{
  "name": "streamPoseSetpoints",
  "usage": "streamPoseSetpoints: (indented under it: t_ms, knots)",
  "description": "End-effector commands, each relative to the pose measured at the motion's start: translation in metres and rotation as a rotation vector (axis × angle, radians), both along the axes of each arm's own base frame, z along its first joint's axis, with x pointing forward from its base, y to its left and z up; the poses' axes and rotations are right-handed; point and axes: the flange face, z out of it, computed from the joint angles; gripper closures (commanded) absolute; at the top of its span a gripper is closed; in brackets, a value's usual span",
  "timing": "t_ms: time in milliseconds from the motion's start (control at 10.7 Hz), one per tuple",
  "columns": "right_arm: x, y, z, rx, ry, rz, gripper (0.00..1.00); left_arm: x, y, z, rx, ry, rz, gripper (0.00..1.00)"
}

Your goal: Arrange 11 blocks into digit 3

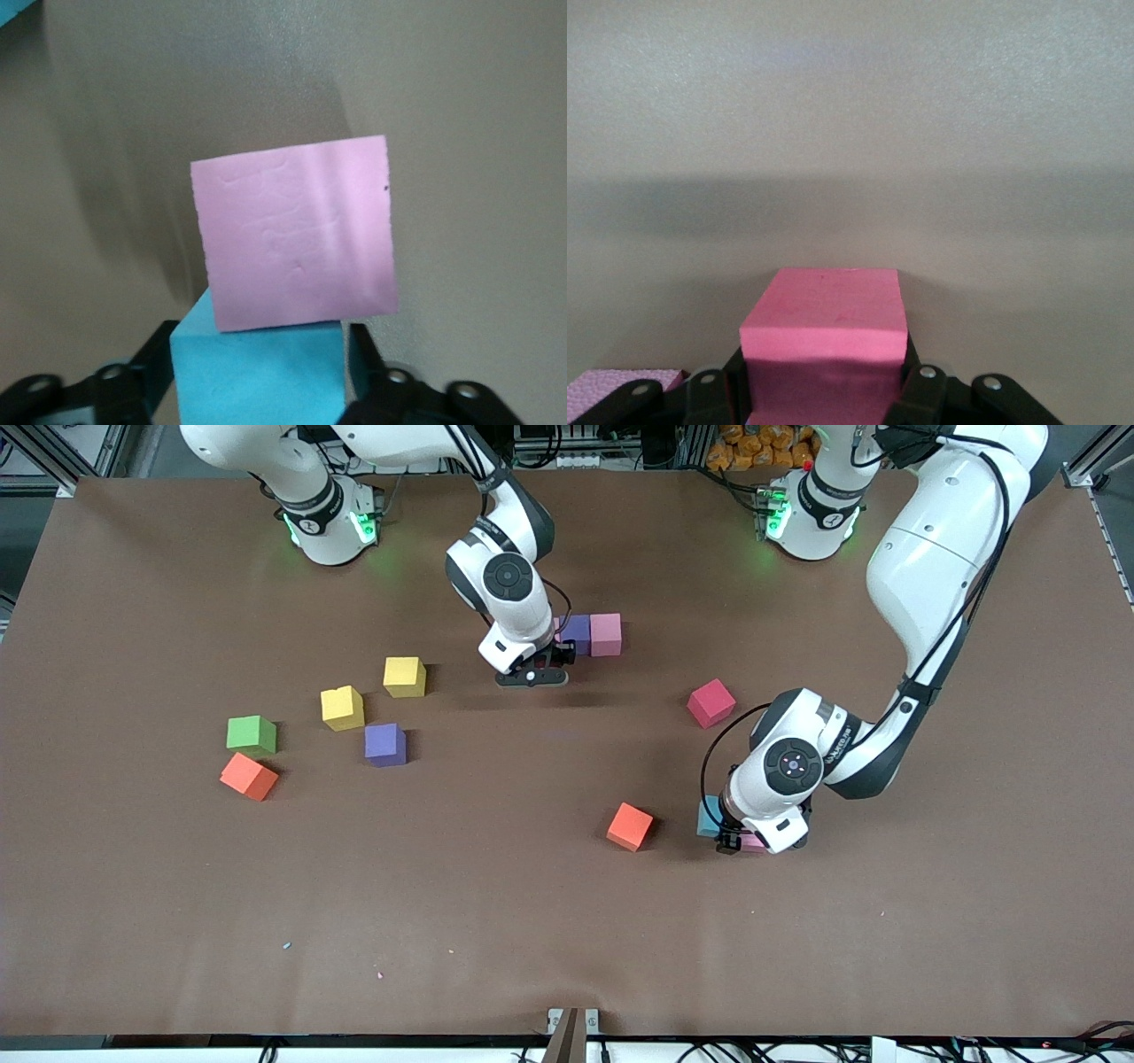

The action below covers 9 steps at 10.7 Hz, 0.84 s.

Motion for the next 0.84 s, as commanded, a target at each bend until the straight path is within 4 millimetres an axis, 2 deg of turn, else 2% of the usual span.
streamPoseSetpoints:
  t_ms: [0,187,281,375,468,562,656,749]
  knots:
    - [-0.007,-0.006,0.006,-0.004,0.014,0.003,1.0,0.004,-0.002,0.001,0.011,-0.02,-0.01,0.74]
    - [-0.007,-0.006,0.004,-0.005,0.014,0.002,1.0,0.005,-0.004,0.006,0.021,-0.036,-0.034,1.0]
    - [-0.007,-0.006,0.004,-0.006,0.014,0.004,1.0,0.006,-0.004,0.009,0.022,-0.044,-0.037,1.0]
    - [-0.007,-0.006,0.004,-0.006,0.015,-0.001,0.92,0.005,-0.005,0.011,0.019,-0.044,-0.032,1.0]
    - [-0.007,-0.006,0.005,-0.006,0.015,-0.008,0.28,0.006,-0.006,0.016,0.017,-0.05,-0.028,1.0]
    - [-0.007,-0.004,0.007,-0.005,0.014,-0.015,0.0,0.007,-0.008,0.026,0.014,-0.063,-0.013,1.0]
    - [-0.005,-0.003,0.012,-0.001,0.014,-0.016,0.0,0.01,-0.009,0.051,0.01,-0.099,0.013,1.0]
    - [-0.004,-0.001,0.019,0.002,0.017,-0.014,0.0,0.007,-0.021,0.07,-0.007,-0.114,0.009,1.0]
